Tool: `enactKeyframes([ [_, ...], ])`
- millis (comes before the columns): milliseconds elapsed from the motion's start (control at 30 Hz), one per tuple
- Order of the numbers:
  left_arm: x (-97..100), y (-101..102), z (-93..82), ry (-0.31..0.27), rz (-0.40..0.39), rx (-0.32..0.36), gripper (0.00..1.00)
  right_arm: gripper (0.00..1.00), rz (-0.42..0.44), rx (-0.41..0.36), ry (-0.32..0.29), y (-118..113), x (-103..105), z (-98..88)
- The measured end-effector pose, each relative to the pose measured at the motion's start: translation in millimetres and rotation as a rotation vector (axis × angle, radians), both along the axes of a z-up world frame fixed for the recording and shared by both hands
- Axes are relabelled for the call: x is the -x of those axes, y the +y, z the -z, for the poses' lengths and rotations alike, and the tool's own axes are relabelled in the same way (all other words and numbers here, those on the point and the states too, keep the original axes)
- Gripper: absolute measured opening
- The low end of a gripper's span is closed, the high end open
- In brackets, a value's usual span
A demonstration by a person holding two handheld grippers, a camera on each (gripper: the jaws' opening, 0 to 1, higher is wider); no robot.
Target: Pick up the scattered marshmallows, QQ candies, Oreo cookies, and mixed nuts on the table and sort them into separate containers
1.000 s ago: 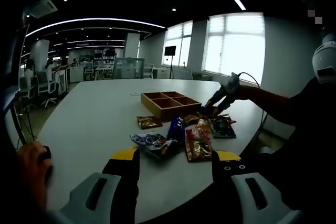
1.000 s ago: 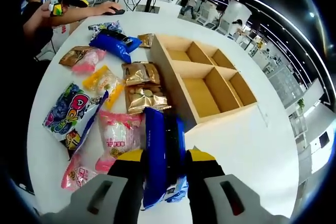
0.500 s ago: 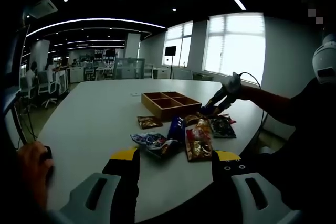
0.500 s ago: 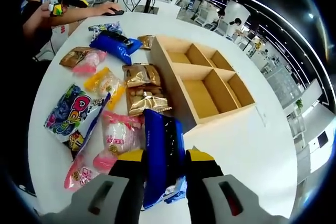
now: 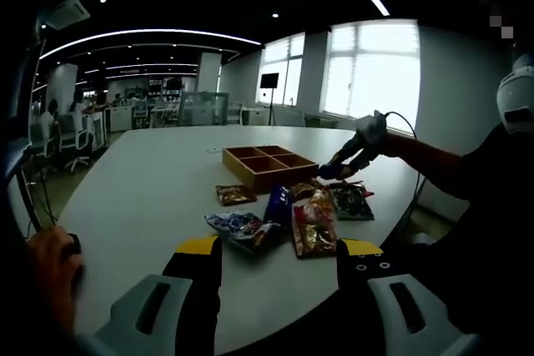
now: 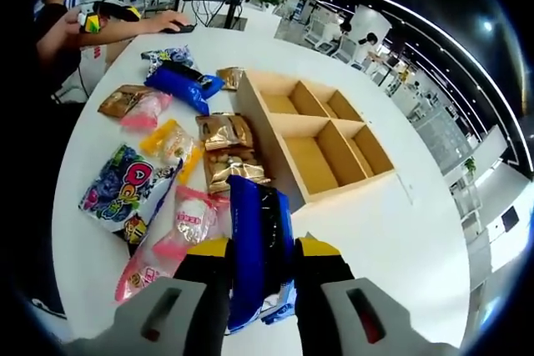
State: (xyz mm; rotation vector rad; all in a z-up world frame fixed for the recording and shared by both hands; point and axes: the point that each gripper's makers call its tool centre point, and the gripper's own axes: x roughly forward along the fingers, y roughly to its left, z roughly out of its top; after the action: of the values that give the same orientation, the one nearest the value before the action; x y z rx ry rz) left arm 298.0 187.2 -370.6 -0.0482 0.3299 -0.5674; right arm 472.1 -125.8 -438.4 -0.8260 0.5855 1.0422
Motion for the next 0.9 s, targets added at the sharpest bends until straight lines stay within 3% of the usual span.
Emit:
enactKeyframes([
  [633, 0.1, -1.2, -2.4, -0.007, 0.006, 0.001, 0.60, 0.24, -0.020, -0.011, -0.059, 4.6, -2.7, -29.0],
  [900, 0.9, -1.4, -2.6, -0.009, 0.007, 0.004, 0.60, 0.24, -0.031, -0.010, -0.083, 7.4, -16.7, -38.0],
])
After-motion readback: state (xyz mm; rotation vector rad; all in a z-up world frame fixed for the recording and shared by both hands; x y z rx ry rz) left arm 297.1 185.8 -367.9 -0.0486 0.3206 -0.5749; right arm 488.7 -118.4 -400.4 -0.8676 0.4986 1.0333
